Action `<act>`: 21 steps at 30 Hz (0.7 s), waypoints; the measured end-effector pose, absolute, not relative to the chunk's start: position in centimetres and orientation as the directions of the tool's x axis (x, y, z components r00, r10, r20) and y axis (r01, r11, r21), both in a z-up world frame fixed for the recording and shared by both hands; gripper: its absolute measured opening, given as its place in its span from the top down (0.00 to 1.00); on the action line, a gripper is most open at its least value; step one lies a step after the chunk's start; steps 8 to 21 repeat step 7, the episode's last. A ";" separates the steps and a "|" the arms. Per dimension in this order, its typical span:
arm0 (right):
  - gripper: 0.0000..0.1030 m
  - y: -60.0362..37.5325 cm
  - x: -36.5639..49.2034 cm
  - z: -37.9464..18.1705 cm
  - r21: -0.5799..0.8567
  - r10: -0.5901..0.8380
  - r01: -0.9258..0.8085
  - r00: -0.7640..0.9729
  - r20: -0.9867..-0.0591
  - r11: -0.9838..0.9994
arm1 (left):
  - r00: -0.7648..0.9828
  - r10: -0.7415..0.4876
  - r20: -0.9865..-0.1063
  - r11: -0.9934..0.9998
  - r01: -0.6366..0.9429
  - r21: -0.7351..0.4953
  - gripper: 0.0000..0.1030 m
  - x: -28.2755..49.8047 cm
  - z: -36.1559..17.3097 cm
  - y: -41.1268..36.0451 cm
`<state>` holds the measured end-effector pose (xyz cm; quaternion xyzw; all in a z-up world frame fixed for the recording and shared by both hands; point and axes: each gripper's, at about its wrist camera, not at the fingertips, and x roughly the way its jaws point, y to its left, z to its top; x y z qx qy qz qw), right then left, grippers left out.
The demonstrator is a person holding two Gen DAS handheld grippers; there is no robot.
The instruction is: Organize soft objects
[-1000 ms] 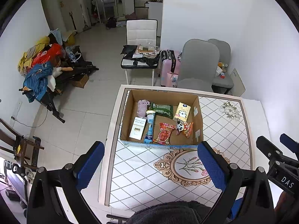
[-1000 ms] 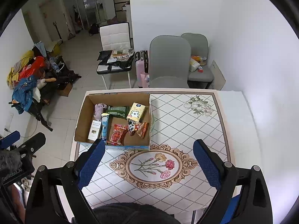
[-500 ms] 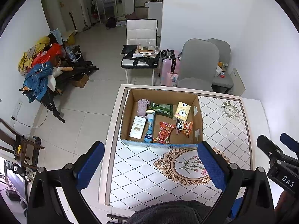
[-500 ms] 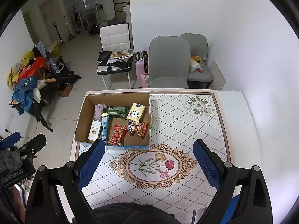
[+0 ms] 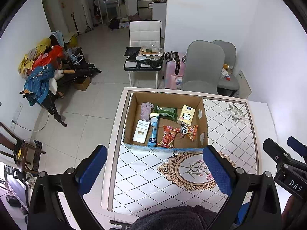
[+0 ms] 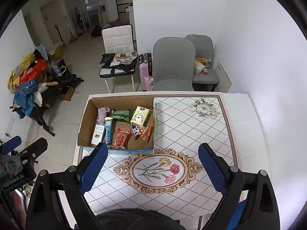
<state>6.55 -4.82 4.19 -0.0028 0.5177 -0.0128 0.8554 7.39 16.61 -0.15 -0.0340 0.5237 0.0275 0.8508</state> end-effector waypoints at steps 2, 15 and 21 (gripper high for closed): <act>0.06 -4.7 6.5 4.2 -0.018 -0.025 0.020 0.465 -0.885 1.000 | 0.449 0.010 -0.893 0.996 -0.082 -0.030 0.01 7.4 -0.1 16.6; 0.06 -4.7 6.4 4.2 -0.018 -0.025 0.019 0.465 -0.885 1.000 | 0.454 0.013 -0.891 0.997 -0.070 -0.021 0.01 7.5 0.3 16.5; 0.06 -4.7 6.4 4.2 -0.018 -0.025 0.019 0.465 -0.885 1.000 | 0.454 0.013 -0.891 0.997 -0.070 -0.021 0.01 7.5 0.3 16.5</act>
